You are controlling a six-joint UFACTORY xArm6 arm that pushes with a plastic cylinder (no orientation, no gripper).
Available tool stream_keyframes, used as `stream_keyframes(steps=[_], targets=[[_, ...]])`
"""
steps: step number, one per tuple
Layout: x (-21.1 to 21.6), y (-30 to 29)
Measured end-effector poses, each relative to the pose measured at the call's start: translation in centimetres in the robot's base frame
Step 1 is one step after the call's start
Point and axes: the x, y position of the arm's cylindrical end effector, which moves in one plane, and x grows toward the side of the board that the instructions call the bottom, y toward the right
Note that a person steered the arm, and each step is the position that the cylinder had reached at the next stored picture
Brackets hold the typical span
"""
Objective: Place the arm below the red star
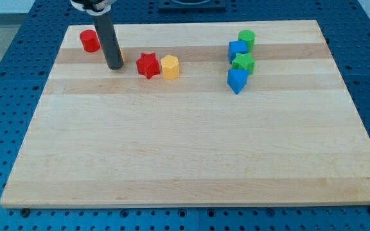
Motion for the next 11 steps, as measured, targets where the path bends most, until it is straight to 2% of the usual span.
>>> stream_keyframes(steps=[1,3,4,6,7,8,9,11], targets=[[2.6,-1.2],[1.5,-8.1],[-0.6,-7.0],[-0.6,-4.5],[0.0,-3.8],[4.7,-3.4],[7.9,2.3],[7.1,18.2]])
